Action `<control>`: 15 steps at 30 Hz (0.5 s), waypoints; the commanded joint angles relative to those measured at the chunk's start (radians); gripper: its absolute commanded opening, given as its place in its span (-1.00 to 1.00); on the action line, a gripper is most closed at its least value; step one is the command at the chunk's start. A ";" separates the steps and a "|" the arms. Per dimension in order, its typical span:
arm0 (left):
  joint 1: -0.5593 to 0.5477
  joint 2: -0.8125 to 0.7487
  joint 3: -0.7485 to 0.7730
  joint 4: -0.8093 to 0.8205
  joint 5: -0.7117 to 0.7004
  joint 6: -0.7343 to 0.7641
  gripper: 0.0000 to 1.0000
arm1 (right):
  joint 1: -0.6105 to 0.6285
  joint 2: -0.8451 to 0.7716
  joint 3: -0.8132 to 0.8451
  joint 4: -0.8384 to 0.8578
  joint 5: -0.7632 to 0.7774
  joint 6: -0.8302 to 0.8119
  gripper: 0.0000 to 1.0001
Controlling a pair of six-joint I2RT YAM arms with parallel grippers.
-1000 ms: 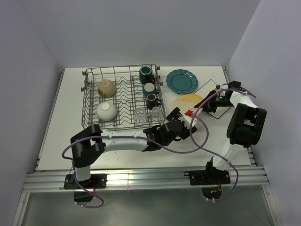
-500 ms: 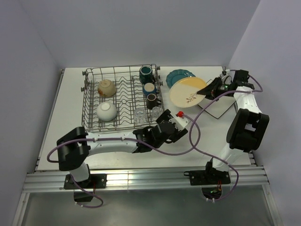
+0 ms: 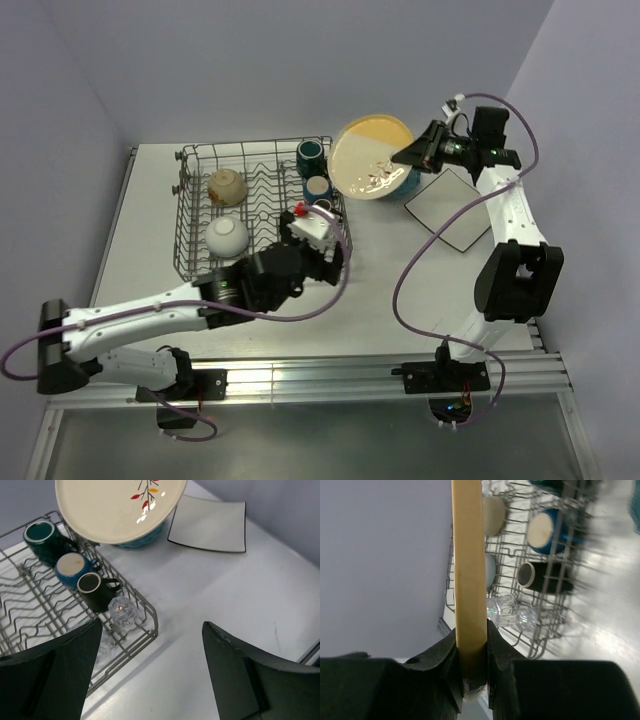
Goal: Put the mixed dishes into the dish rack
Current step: Insert the plate into the dish rack
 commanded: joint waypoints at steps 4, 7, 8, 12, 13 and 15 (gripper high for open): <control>0.020 -0.270 -0.090 -0.171 -0.118 -0.268 0.78 | 0.137 0.035 0.308 -0.043 0.036 -0.142 -1.00; 0.022 -0.405 -0.133 -0.231 -0.153 -0.386 0.80 | 0.225 0.099 0.471 -0.143 0.147 -0.307 -1.00; 0.022 -0.466 -0.143 -0.266 -0.163 -0.417 0.80 | 0.245 0.122 0.533 -0.158 0.183 -0.337 -1.00; 0.022 -0.596 -0.199 -0.329 -0.186 -0.543 0.84 | 0.327 0.185 0.681 -0.191 0.291 -0.423 -1.00; 0.022 -0.616 -0.215 -0.339 -0.186 -0.577 0.85 | 0.360 0.197 0.709 -0.203 0.314 -0.470 -1.00; 0.022 -0.656 -0.226 -0.365 -0.184 -0.620 0.86 | 0.393 0.228 0.785 -0.215 0.381 -0.510 -1.00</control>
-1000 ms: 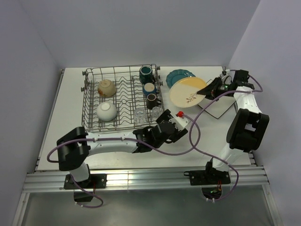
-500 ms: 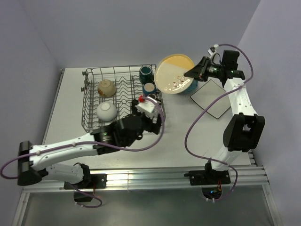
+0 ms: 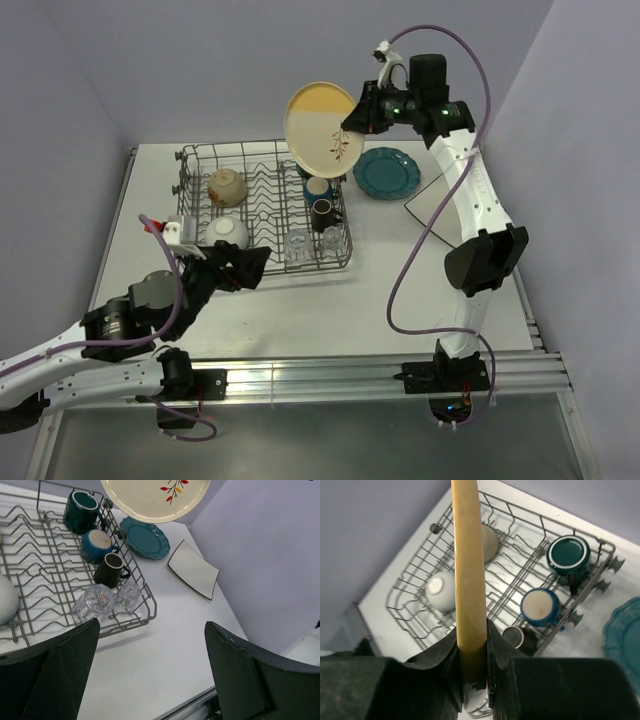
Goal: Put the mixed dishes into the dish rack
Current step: Insert the plate into the dish rack
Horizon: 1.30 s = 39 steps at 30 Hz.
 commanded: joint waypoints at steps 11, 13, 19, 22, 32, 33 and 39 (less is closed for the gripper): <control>0.004 -0.050 -0.010 -0.169 -0.035 -0.200 0.89 | 0.265 0.069 0.203 0.109 0.362 -0.374 -1.00; 0.004 -0.063 -0.019 -0.172 -0.044 -0.209 0.89 | 0.293 0.080 0.204 0.138 0.420 -0.437 -1.00; 0.004 -0.113 -0.041 -0.212 -0.067 -0.261 0.92 | 0.379 0.161 0.214 0.219 0.537 -0.624 -1.00; 0.004 -0.139 -0.056 -0.229 -0.071 -0.281 0.95 | 0.414 0.196 0.221 0.247 0.560 -0.699 -1.00; 0.004 -0.178 -0.046 -0.301 -0.094 -0.303 0.96 | 0.474 0.310 0.243 0.350 0.589 -0.931 -1.00; 0.004 -0.182 -0.047 -0.304 -0.097 -0.304 0.96 | 0.476 0.316 0.243 0.363 0.583 -0.963 -1.00; 0.004 -0.227 -0.062 -0.321 -0.109 -0.312 0.96 | 0.488 0.354 0.231 0.397 0.555 -1.079 -1.00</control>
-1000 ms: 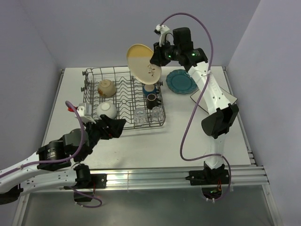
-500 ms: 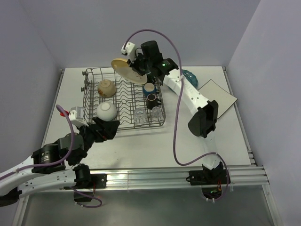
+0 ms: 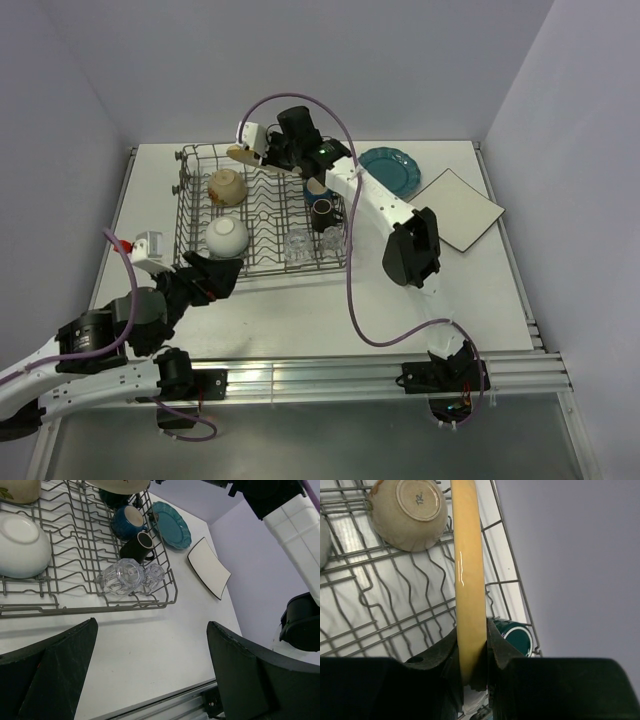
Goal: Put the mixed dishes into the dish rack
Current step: Insert the plate into the dish rack
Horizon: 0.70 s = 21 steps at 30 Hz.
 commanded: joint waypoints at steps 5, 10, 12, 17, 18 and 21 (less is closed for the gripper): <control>0.003 -0.040 0.018 -0.044 -0.045 -0.005 0.96 | 0.010 -0.010 0.088 0.204 -0.038 -0.203 -1.00; 0.003 -0.037 0.032 -0.055 -0.046 0.006 0.96 | 0.007 -0.019 0.066 0.200 -0.058 -0.254 -1.00; 0.003 -0.038 0.029 -0.058 -0.048 0.004 0.96 | 0.005 -0.037 0.051 0.199 -0.074 -0.257 -1.00; 0.003 -0.044 0.024 -0.058 -0.046 0.003 0.96 | 0.004 -0.065 0.023 0.155 -0.115 -0.306 -1.00; 0.003 -0.046 0.024 -0.058 -0.045 0.001 0.96 | 0.004 -0.063 0.025 0.133 -0.120 -0.323 -1.00; 0.003 -0.049 0.028 -0.062 -0.043 0.000 0.96 | 0.002 -0.056 0.026 0.118 -0.120 -0.334 -1.00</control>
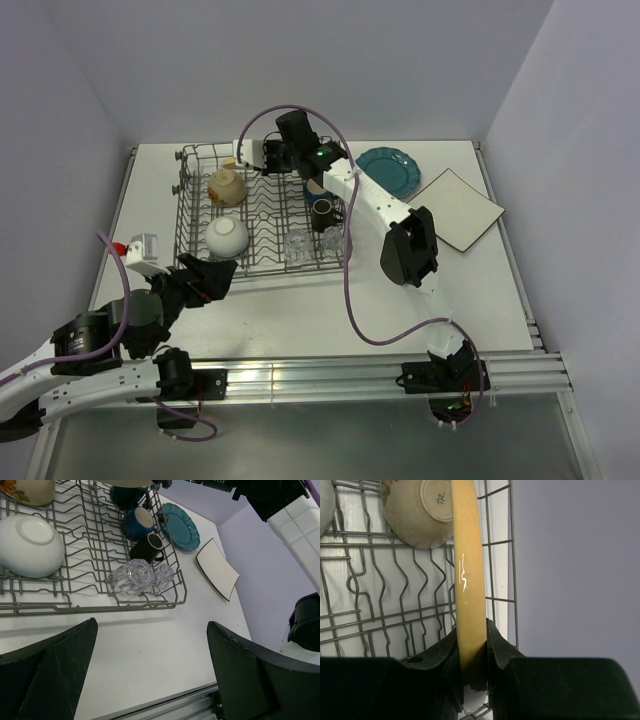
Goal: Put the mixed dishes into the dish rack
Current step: Insert the plate into the dish rack
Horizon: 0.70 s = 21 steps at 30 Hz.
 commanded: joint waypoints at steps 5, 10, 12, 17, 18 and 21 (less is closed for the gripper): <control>0.003 -0.006 0.031 -0.016 -0.009 -0.006 0.96 | -0.001 -0.082 0.027 0.068 -0.040 -0.079 -1.00; 0.001 -0.002 0.027 -0.013 -0.008 -0.007 0.96 | -0.002 -0.094 0.000 0.064 -0.047 -0.081 -1.00; 0.001 -0.003 0.028 -0.011 -0.008 -0.004 0.96 | -0.002 -0.094 -0.001 0.056 -0.053 -0.085 -1.00; 0.003 -0.003 0.033 -0.019 -0.009 -0.007 0.97 | -0.004 -0.094 -0.013 0.053 -0.061 -0.091 -1.00; 0.003 -0.003 0.033 -0.021 -0.008 -0.009 0.96 | -0.002 -0.091 -0.012 0.054 -0.060 -0.090 -1.00; 0.003 -0.002 0.034 -0.025 -0.003 -0.014 0.96 | -0.002 -0.101 -0.019 0.059 -0.064 -0.076 -1.00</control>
